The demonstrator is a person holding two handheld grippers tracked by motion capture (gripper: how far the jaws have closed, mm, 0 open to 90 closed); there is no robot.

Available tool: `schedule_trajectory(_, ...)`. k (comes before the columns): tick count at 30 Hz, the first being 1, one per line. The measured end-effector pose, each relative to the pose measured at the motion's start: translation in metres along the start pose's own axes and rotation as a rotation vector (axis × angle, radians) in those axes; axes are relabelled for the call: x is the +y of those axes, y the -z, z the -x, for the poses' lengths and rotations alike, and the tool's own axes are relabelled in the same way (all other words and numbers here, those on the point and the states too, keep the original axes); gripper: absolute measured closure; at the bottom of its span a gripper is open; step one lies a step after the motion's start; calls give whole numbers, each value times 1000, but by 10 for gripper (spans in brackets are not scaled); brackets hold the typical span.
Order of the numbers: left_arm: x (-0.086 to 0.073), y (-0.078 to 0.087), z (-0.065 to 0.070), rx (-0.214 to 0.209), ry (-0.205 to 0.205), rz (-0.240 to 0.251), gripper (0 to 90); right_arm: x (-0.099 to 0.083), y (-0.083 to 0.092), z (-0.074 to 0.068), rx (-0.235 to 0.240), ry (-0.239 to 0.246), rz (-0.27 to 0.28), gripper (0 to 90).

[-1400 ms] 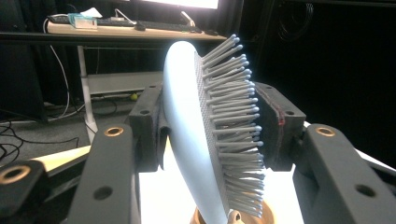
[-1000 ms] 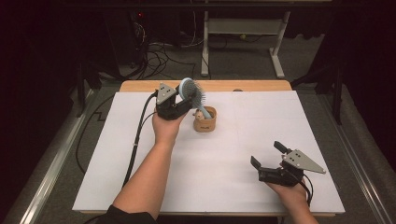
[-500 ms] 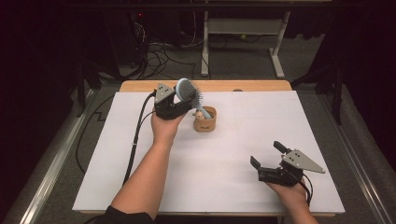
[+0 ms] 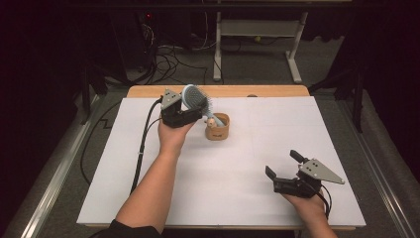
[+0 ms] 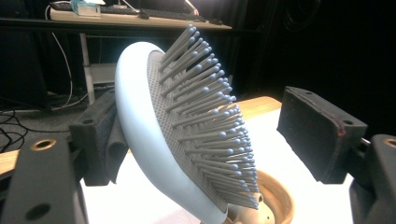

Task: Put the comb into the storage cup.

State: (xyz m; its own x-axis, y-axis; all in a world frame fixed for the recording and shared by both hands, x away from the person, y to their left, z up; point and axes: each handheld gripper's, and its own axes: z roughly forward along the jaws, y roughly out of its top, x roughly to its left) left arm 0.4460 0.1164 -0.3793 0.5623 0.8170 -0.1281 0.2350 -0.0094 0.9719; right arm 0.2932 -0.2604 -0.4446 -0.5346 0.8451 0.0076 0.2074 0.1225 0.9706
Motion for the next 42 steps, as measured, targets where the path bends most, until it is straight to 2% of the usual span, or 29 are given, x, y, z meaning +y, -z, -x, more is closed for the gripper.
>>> schedule_trajectory(27,-6,3,-4,10,-5,-12,90,0,0,0,-2,2,2,0)
schedule_trajectory(34,-8,4,-6,5,-7,-34,42,0,0,-1,-4,3,-3,0)
schedule_trajectory(42,-8,6,-6,10,-12,-26,4,0,-1,-2,-6,4,-3,0)
